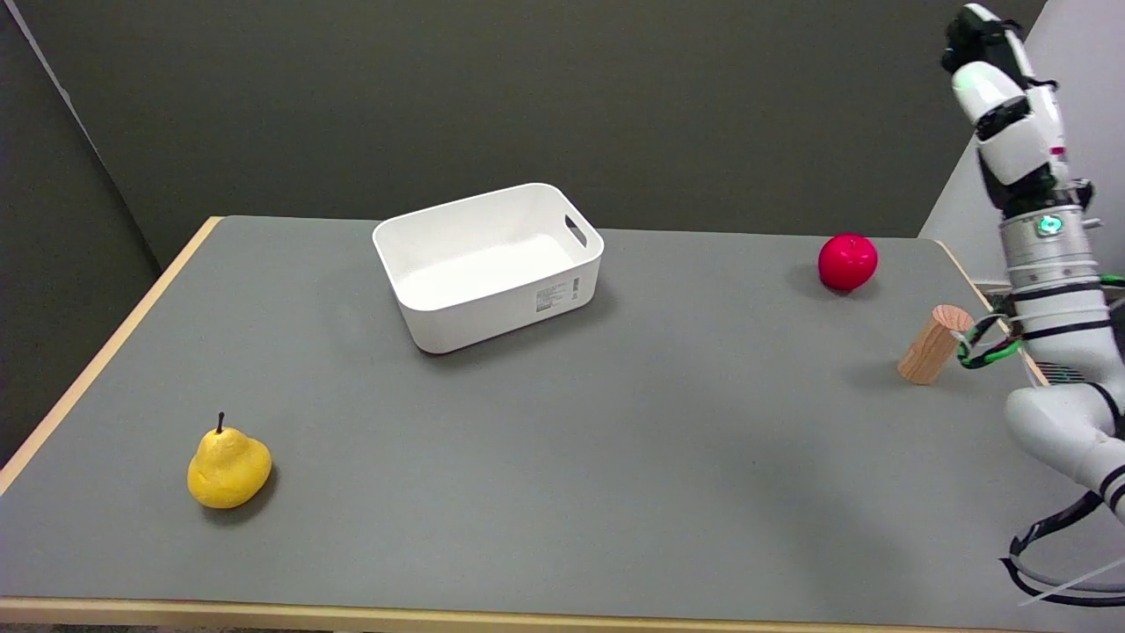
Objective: Pick up the wooden cylinder.
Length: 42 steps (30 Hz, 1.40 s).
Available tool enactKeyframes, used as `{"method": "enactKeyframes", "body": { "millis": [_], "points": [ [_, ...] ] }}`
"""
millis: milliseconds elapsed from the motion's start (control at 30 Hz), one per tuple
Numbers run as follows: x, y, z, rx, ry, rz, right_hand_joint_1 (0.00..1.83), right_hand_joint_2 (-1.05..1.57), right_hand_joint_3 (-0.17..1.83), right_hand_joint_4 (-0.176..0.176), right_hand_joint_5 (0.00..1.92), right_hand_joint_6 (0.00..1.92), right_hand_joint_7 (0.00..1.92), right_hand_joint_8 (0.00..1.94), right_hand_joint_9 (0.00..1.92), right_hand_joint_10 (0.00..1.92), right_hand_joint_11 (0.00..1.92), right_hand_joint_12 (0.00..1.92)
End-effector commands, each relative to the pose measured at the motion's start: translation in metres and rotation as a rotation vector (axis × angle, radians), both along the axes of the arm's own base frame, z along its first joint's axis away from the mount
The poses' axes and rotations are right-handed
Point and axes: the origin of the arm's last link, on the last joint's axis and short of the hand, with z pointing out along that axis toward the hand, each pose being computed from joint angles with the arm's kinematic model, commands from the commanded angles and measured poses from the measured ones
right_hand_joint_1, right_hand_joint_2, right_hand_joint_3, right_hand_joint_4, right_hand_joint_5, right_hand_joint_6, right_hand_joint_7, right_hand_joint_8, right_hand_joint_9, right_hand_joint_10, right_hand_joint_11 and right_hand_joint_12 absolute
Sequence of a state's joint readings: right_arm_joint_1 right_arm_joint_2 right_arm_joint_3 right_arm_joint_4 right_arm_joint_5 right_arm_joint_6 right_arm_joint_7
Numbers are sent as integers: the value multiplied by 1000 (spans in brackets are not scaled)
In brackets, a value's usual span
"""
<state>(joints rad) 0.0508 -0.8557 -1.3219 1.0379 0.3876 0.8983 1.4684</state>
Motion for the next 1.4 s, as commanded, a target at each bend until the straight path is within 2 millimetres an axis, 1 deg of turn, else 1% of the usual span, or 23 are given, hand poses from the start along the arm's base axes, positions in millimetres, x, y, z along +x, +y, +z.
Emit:
{"method": "enactKeyframes", "body": {
  "millis": [33,100,133,167,233,267,300,367,433,500,600,633,667,700,733,867,933,1000,1033,1100,1267,1300,1400],
  "points": [
    [-9,38,60,-199,-24,-15,185,793,990,-176,89,369,97,245,37,446,-1,724],
    [-14,40,64,-203,-43,-24,188,790,985,-176,90,371,94,248,34,447,-1,720],
    [-19,42,69,-227,-42,-51,186,788,985,-176,89,371,95,249,35,449,-1,723],
    [-20,43,68,-211,-63,-36,181,791,976,-176,87,370,96,251,36,452,-1,725],
    [-24,45,70,-216,-71,-46,167,868,831,-176,96,355,89,265,23,483,-1,679],
    [-26,46,71,-219,-74,-53,165,880,809,-176,98,354,87,267,21,489,-1,672],
    [-28,47,72,-221,-75,-58,167,880,808,-176,99,354,86,268,21,490,-1,671],
    [-32,48,72,-223,-82,-70,193,795,972,-176,93,376,92,254,33,461,-1,717],
    [-40,50,74,-219,-105,-86,158,830,894,-176,98,360,94,254,29,473,-1,660],
    [-46,52,76,-219,-115,-99,150,839,873,-176,100,356,97,256,28,482,-1,650],
    [-54,54,79,-229,-127,-122,185,796,974,-176,99,378,105,273,37,510,-1,750],
    [-56,55,79,-233,-128,-130,177,845,876,-176,105,366,107,271,41,513,-1,732],
    [-58,56,80,-235,-129,-134,203,875,830,-175,105,367,106,279,41,516,-1,712],
    [-61,57,81,-239,-133,-144,379,823,1012,-176,87,420,87,326,27,522,-1,682],
    [-64,58,81,-240,-136,-150,486,791,1123,-176,75,452,75,354,18,525,-1,664],
    [-77,62,84,-230,-187,-175,486,783,1119,-176,67,453,69,357,17,526,-1,670],
    [-86,65,84,-220,-232,-182,484,783,1119,-176,69,453,69,356,18,526,-1,668],
    [-93,71,87,-232,-270,-177,242,851,905,-174,93,378,97,290,33,511,-1,691],
    [-94,72,87,-237,-274,-174,151,879,818,-173,102,349,106,266,37,504,-1,697],
    [-96,76,89,-246,-272,-172,160,887,792,-172,99,349,94,270,26,500,-1,677],
    [-99,82,91,-257,-267,-178,150,870,818,-175,93,349,85,267,21,489,-1,639],
    [-101,82,91,-252,-272,-183,146,863,830,-176,92,348,85,264,24,486,-1,635],
    [-110,85,91,-236,-300,-205,147,887,787,-176,98,353,87,276,13,500,-1,641]
  ]
}}
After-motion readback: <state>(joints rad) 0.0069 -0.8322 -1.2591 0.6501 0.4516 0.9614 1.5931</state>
